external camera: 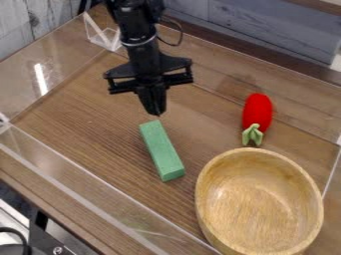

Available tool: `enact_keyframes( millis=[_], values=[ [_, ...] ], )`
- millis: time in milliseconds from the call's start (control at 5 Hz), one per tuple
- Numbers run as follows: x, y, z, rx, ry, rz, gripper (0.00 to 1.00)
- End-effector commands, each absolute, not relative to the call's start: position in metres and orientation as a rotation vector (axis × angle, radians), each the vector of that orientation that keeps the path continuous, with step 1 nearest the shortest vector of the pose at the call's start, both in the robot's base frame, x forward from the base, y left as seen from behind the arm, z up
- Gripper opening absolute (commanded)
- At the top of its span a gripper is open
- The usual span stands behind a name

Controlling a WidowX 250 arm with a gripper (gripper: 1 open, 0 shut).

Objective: Put the green block in the brown bowl

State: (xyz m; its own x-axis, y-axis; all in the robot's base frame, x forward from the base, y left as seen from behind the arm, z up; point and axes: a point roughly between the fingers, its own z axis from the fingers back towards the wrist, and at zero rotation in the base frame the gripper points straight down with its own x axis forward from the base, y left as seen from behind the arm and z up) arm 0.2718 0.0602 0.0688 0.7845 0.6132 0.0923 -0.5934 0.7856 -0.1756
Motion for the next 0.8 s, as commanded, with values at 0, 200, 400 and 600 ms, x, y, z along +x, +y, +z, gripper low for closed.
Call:
enact_keyframes(
  millis=[0,200,400,600],
  values=[
    [0.285,0.066,0.077,-0.139,-0.191,0.670,1.00],
    [0.278,0.048,0.072,-0.132,-0.168,0.706,1.00],
    [0.273,0.029,0.066,-0.126,-0.149,0.724,1.00],
    [0.269,0.014,0.059,-0.122,-0.134,0.743,1.00]
  ],
)
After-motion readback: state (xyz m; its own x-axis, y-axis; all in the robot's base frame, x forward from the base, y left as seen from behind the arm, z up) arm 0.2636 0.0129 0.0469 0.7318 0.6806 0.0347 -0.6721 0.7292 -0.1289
